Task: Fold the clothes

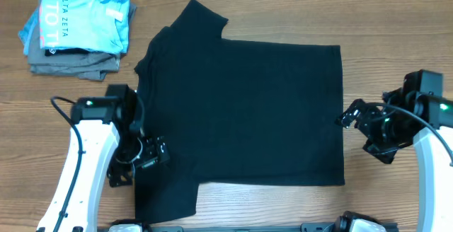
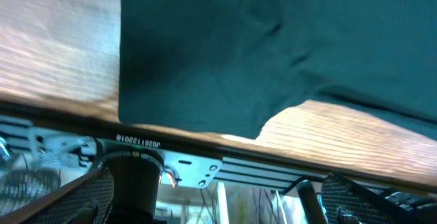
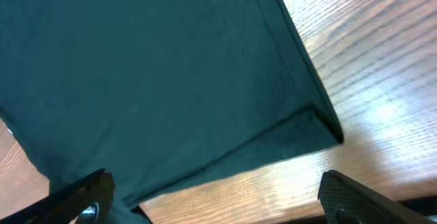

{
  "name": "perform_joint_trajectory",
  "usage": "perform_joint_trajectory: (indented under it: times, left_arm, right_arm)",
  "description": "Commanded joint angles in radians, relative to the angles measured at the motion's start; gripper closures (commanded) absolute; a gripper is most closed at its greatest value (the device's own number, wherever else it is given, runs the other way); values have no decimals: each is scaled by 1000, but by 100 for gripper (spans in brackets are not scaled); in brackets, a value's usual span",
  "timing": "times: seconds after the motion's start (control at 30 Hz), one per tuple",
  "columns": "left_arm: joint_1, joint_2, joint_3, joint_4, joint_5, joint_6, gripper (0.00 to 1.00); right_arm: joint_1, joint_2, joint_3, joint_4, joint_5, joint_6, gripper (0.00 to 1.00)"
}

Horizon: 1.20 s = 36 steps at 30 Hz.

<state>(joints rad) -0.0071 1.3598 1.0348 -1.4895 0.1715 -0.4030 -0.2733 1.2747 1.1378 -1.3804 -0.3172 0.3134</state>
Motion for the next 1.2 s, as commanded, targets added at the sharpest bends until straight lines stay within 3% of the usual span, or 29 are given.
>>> perform_joint_trajectory:
  times: [0.0, 0.23, 0.43, 0.73, 1.17]
  left_arm:
    - [-2, -12, -97, 41, 12, -66, 1]
    - [-2, -11, -243, 142, -26, -149, 5]
    - [-2, -9, -250, 170, -77, -244, 0]
    - [-2, -7, -346, 356, -88, -391, 0]
    - [-2, -7, -450, 431, -111, -389, 0]
  right_arm:
    - [5, -11, -62, 44, -29, -7, 0]
    - [5, -11, -93, 76, -29, -8, 0]
    - [5, -11, -93, 86, -29, -7, 0]
    - [5, -11, -93, 94, -29, -8, 0]
    - [5, -11, -93, 117, -29, 1, 0]
